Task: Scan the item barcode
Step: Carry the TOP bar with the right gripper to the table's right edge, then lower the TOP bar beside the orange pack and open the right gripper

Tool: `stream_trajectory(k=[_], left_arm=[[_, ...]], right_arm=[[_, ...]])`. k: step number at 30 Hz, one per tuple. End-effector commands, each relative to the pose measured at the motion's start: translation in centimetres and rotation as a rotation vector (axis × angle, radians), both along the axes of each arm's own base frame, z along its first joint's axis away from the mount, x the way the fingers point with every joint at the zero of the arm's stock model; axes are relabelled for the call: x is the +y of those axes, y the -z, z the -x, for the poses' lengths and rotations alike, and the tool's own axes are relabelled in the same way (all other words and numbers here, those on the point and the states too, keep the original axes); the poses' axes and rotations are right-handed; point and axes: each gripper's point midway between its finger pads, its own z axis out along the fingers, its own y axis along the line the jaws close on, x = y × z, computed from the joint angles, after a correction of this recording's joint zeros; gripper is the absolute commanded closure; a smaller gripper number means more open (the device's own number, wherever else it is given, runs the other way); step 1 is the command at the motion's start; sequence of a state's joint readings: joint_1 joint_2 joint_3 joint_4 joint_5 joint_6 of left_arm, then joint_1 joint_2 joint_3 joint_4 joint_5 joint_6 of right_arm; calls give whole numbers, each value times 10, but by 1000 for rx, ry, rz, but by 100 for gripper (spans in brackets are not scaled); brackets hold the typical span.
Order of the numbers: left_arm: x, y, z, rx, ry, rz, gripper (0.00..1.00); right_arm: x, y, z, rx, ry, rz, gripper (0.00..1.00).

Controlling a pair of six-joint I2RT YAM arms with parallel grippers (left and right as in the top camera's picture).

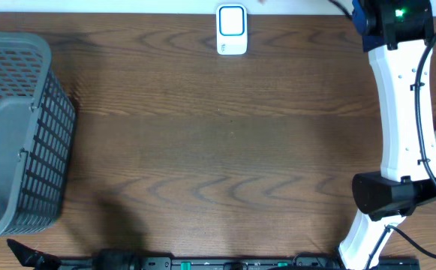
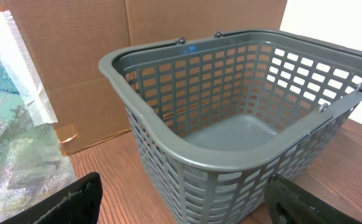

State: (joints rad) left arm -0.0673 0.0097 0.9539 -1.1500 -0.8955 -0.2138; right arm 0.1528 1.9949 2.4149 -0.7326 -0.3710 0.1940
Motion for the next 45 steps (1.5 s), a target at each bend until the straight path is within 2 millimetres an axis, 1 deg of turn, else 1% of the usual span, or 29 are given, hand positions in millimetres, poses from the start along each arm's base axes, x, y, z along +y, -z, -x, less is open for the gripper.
stream_trajectory(k=[1, 4, 7, 9, 10, 11, 12, 13, 16, 17, 19, 22, 23, 24, 25, 26, 27, 28, 30, 32, 35, 36, 38, 40, 41, 43, 45], left_arm=[[0, 1, 1, -9, -3, 5, 17], [0, 1, 1, -10, -3, 5, 16], [0, 1, 1, -10, -3, 5, 16], [0, 1, 1, -10, -3, 5, 17], [0, 1, 1, -10, -3, 5, 17], [0, 1, 1, -10, -3, 5, 17], [0, 1, 1, -10, -3, 5, 17], [0, 1, 1, -10, -3, 5, 16], [0, 1, 1, -10, -3, 5, 17], [0, 1, 1, -10, -3, 5, 17], [0, 1, 1, -10, -3, 5, 17], [0, 1, 1, -10, -3, 5, 17], [0, 1, 1, -10, -3, 5, 17], [0, 1, 1, -10, -3, 5, 16], [0, 1, 1, -10, -3, 5, 17], [0, 1, 1, -10, -3, 5, 17], [0, 1, 1, -10, -3, 5, 17], [0, 1, 1, -9, -3, 5, 17], [0, 1, 1, -10, -3, 5, 17], [0, 1, 1, -10, -3, 5, 17], [0, 1, 1, -10, -3, 5, 16], [0, 1, 1, -10, -3, 5, 16], [0, 1, 1, -9, -3, 5, 16], [0, 1, 1, -10, -3, 5, 17], [0, 1, 1, -9, -3, 5, 16], [0, 1, 1, -10, -3, 5, 16], [0, 1, 1, -10, -3, 5, 17]], right_arm=[[-117, 27, -10, 28, 447, 474, 99], [-177, 53, 9, 175, 596, 691, 99], [-226, 71, 22, 280, 672, 839, 99], [-257, 86, 27, 341, 689, 889, 99], [-270, 92, 30, 367, 706, 890, 99], [-289, 103, 32, 399, 733, 882, 99], [-304, 112, 33, 422, 745, 872, 99], [-324, 128, 35, 458, 768, 862, 99], [-361, 171, 43, 537, 810, 856, 99], [-375, 192, 48, 573, 823, 854, 99], [-391, 224, 57, 621, 837, 851, 99], [-409, 272, 70, 670, 845, 828, 98], [-413, 285, 73, 674, 847, 817, 94], [-417, 294, 75, 675, 852, 809, 83], [-421, 303, 79, 676, 864, 805, 61], [-425, 310, 82, 676, 873, 804, 1], [-431, 318, 85, 672, 889, 799, 1], [-433, 319, 86, 668, 898, 796, 1], [-434, 314, 83, 645, 898, 782, 1], [-426, 301, 73, 591, 887, 705, 1], [-396, 268, 51, 480, 791, 547, 1], [-379, 248, 44, 427, 740, 487, 1], [-351, 213, 37, 338, 664, 401, 1], [-313, 167, 34, 222, 550, 316, 1], [-289, 141, 36, 150, 470, 281, 1], [-244, 86, 48, 2, 323, 223, 1], [-211, 36, 68, -133, 229, 199, 1]])
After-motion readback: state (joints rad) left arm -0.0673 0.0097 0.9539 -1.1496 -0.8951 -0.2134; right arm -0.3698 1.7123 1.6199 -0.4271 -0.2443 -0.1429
